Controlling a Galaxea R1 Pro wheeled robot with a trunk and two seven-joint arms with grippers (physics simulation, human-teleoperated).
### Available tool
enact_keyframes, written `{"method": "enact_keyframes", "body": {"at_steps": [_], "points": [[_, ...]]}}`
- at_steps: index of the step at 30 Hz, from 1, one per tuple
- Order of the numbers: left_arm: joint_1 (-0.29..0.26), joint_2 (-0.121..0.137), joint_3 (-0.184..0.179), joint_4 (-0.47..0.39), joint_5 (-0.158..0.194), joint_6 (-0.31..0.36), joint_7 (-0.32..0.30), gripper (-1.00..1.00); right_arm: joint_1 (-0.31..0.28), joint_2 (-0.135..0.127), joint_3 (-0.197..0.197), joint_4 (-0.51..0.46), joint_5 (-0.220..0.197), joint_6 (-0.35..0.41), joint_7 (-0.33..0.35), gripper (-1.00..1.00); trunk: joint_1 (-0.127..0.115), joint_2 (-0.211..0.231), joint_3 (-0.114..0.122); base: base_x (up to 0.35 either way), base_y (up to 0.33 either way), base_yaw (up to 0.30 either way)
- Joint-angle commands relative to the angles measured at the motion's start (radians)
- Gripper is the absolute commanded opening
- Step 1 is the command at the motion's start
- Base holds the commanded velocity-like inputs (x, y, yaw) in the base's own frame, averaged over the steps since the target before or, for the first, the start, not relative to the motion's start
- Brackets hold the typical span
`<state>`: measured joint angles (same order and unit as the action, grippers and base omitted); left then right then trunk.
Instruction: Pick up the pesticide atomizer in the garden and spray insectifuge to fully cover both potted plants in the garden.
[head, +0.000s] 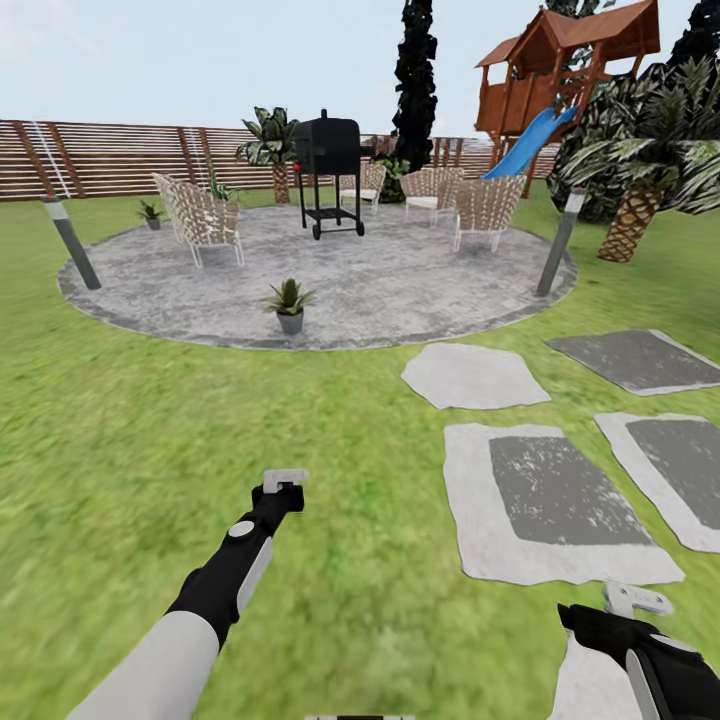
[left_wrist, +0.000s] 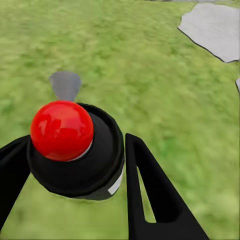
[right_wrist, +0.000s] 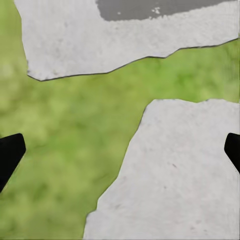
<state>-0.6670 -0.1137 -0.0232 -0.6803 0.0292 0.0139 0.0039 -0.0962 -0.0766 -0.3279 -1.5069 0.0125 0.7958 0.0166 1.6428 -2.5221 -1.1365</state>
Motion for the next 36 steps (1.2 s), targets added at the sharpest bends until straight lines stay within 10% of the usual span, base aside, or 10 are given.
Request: {"method": "enact_keyframes", "body": {"at_steps": [1, 36], "points": [[0.000, 0.000, -0.001, -0.001, 0.003, 0.001, 0.001, -1.00, 0.000, 0.000, 0.000, -0.001, 0.001, 0.005, 0.002, 1.00, 0.000, 0.000, -0.001, 0.338, 0.000, 0.004], [0.000, -0.007, -0.001, -0.001, 0.003, 0.001, 0.000, -1.00, 0.000, 0.000, 0.000, -0.001, 0.001, 0.005, 0.002, 1.00, 0.000, 0.000, -0.001, 0.338, -0.043, 0.029]]}}
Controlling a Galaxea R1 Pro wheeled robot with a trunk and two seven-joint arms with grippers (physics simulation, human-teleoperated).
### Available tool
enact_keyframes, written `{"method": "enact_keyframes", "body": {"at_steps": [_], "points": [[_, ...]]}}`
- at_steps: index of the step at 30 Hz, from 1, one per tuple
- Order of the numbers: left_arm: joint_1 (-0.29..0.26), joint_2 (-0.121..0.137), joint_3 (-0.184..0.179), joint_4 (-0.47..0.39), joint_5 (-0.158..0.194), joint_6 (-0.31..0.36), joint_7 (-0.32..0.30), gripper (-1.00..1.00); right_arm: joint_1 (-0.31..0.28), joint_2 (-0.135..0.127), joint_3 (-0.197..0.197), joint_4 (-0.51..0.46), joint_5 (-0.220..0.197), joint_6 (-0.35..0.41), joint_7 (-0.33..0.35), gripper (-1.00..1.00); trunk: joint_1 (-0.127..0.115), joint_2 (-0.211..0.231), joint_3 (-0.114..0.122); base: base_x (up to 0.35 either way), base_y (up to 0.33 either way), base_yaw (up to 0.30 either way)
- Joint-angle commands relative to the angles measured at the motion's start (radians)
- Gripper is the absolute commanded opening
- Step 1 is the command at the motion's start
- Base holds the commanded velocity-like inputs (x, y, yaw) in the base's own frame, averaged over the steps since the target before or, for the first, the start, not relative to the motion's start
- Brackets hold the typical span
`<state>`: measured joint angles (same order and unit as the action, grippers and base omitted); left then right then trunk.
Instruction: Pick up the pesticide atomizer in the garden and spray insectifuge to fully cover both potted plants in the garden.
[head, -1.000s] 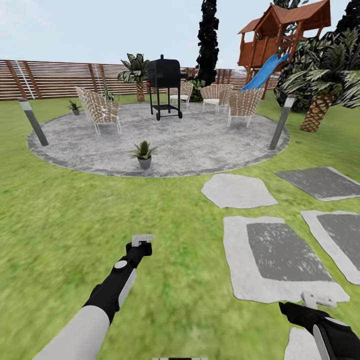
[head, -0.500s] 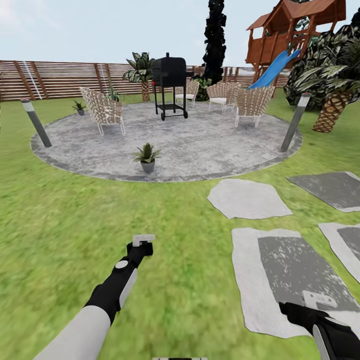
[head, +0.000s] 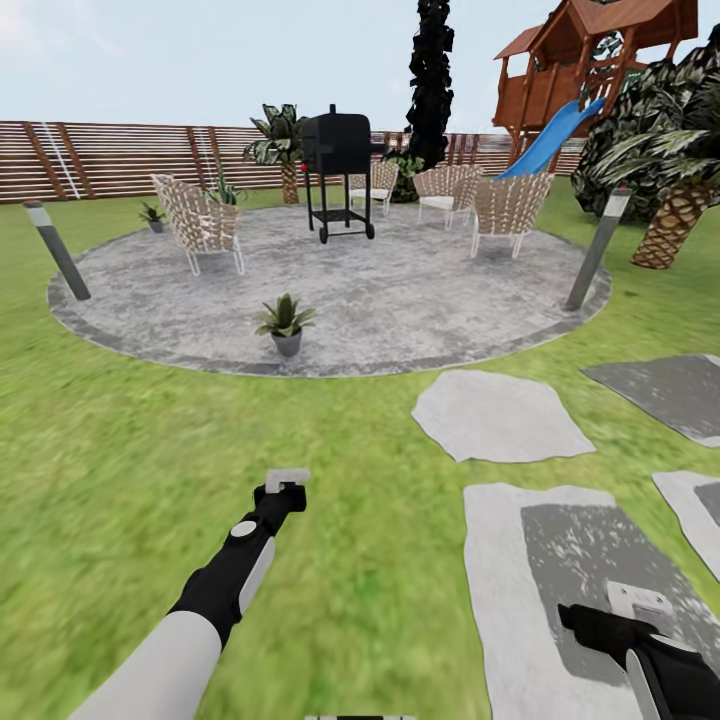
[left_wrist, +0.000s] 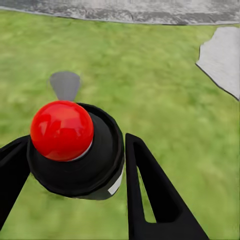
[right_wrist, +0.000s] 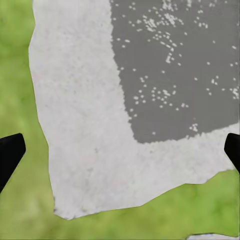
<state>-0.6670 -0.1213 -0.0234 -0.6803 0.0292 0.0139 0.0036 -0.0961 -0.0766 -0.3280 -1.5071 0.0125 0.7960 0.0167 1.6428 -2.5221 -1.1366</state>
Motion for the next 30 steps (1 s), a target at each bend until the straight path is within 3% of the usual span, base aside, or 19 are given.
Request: {"method": "enact_keyframes", "body": {"at_steps": [1, 30], "points": [[0.000, 0.000, -0.001, -0.001, 0.003, 0.001, 0.000, -1.00, 0.000, 0.000, 0.000, -0.001, 0.001, 0.005, 0.002, 1.00, 0.000, 0.000, -0.001, 0.338, -0.124, 0.000], [0.000, -0.006, -0.001, -0.001, 0.003, 0.001, 0.001, -1.00, 0.000, 0.000, -0.003, -0.001, 0.001, 0.005, 0.001, 1.00, 0.000, 0.000, -0.001, 0.338, -0.124, 0.033]]}}
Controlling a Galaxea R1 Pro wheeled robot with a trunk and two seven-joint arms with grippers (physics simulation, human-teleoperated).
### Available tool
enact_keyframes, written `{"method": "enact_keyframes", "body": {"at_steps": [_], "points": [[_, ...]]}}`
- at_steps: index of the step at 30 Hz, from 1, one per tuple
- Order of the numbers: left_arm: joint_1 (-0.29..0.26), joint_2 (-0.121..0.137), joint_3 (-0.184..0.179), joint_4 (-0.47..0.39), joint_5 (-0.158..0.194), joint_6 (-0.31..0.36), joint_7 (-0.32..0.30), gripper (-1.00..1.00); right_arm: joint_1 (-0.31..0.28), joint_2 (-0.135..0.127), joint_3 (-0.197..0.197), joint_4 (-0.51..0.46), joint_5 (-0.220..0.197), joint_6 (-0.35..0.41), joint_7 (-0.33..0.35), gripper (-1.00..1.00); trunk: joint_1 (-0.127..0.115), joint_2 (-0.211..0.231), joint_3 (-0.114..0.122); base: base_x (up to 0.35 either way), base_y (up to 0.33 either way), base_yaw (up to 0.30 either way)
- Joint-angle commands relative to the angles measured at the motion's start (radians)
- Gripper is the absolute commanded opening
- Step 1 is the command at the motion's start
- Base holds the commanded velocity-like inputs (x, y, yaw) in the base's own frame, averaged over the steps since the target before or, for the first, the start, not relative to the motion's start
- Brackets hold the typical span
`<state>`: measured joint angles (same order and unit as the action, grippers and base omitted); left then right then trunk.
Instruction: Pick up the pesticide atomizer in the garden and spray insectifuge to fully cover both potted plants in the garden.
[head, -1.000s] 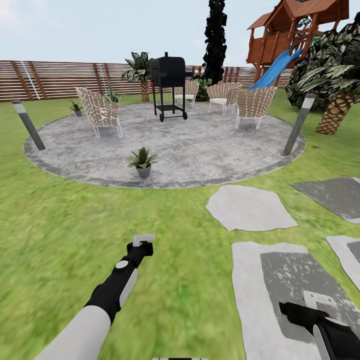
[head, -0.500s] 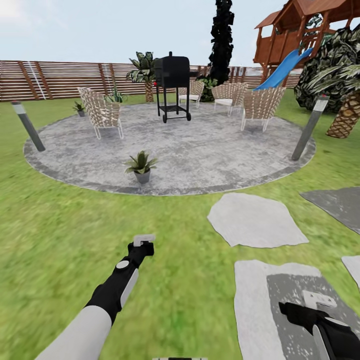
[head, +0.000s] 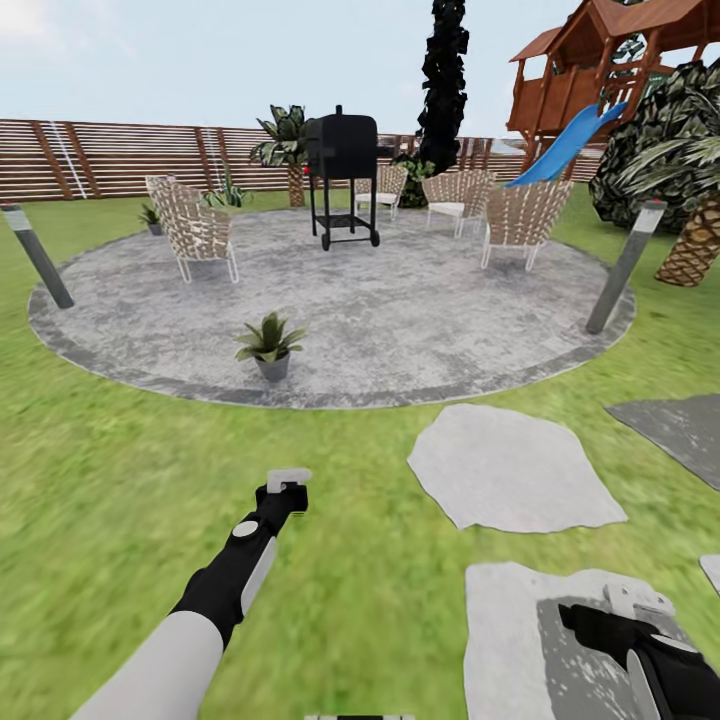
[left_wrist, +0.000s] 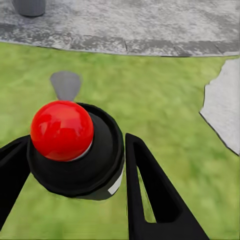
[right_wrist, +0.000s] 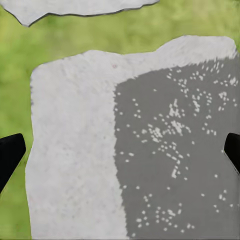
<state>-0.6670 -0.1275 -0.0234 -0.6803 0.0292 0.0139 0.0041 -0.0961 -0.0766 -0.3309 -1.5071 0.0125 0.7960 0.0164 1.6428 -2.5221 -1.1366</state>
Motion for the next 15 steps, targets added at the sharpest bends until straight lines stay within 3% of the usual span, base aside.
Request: {"method": "enact_keyframes", "body": {"at_steps": [1, 15], "points": [[0.000, 0.000, -0.001, -0.001, 0.003, 0.001, 0.000, -1.00, -0.001, 0.000, 0.000, -0.001, 0.001, 0.005, 0.001, 1.00, 0.000, 0.000, -0.001, 0.338, -0.124, 0.000], [0.000, 0.000, -0.001, -0.001, 0.003, 0.001, 0.001, -1.00, -0.001, 0.000, 0.000, -0.001, 0.001, 0.005, 0.001, 1.00, 0.000, 0.000, -0.001, 0.338, -0.124, 0.001]]}}
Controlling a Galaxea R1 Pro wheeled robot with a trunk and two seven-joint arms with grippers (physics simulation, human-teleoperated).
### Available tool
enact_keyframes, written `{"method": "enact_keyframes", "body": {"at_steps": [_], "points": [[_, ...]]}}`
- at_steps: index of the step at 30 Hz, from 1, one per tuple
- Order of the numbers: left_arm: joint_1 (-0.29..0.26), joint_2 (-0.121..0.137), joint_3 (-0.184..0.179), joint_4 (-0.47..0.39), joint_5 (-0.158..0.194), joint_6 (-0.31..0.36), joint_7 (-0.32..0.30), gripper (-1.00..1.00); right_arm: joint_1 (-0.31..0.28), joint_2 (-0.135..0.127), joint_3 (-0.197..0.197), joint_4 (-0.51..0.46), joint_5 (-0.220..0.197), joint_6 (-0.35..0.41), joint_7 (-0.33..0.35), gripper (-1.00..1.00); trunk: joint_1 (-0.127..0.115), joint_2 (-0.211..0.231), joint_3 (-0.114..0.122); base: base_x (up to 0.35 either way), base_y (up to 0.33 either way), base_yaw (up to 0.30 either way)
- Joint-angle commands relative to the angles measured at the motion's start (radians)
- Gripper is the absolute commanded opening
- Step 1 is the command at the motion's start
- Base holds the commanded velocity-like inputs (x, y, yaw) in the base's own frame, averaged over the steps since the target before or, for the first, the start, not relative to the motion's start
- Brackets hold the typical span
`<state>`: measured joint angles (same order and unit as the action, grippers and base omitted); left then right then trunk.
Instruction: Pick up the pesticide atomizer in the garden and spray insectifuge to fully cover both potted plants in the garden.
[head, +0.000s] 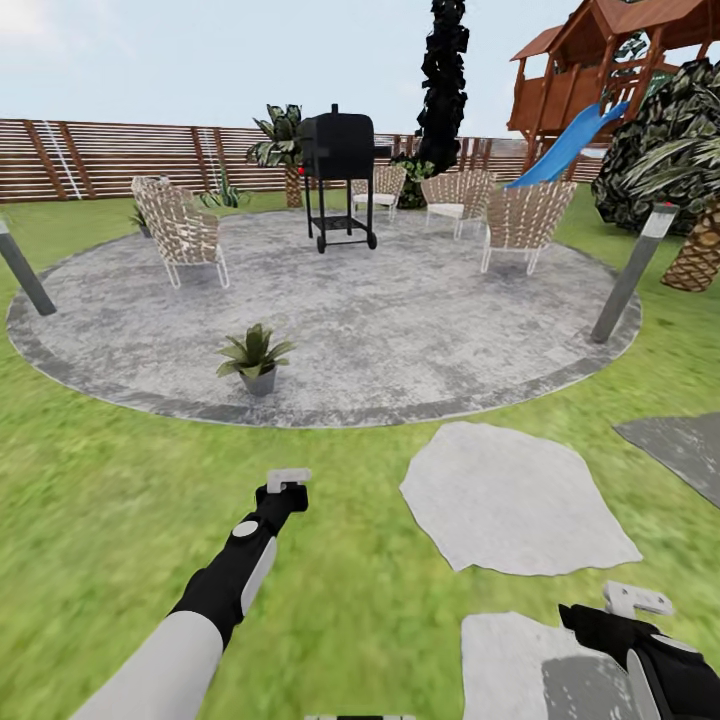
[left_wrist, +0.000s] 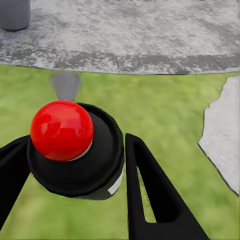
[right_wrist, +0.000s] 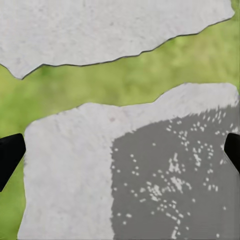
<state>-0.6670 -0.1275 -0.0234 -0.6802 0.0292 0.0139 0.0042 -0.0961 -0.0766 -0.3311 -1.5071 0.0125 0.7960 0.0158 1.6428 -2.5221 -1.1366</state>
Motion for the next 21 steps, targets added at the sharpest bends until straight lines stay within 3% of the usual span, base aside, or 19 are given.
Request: {"method": "enact_keyframes", "body": {"at_steps": [1, 9, 21], "points": [[0.000, 0.000, -0.001, -0.001, 0.003, 0.001, 0.000, -1.00, 0.000, 0.000, -0.001, -0.001, 0.001, 0.005, 0.001, 1.00, 0.000, 0.000, -0.001, 0.338, -0.124, 0.057], [0.000, 0.000, -0.001, -0.001, 0.003, 0.001, 0.000, -1.00, 0.000, 0.000, -0.002, -0.001, 0.001, 0.005, 0.001, 1.00, 0.000, 0.000, -0.001, 0.338, -0.124, 0.148], [0.000, 0.000, -0.001, -0.001, 0.003, 0.001, 0.000, -1.00, 0.000, 0.000, -0.002, -0.001, 0.001, 0.005, 0.001, 1.00, 0.000, 0.000, -0.001, 0.338, -0.124, 0.010]]}}
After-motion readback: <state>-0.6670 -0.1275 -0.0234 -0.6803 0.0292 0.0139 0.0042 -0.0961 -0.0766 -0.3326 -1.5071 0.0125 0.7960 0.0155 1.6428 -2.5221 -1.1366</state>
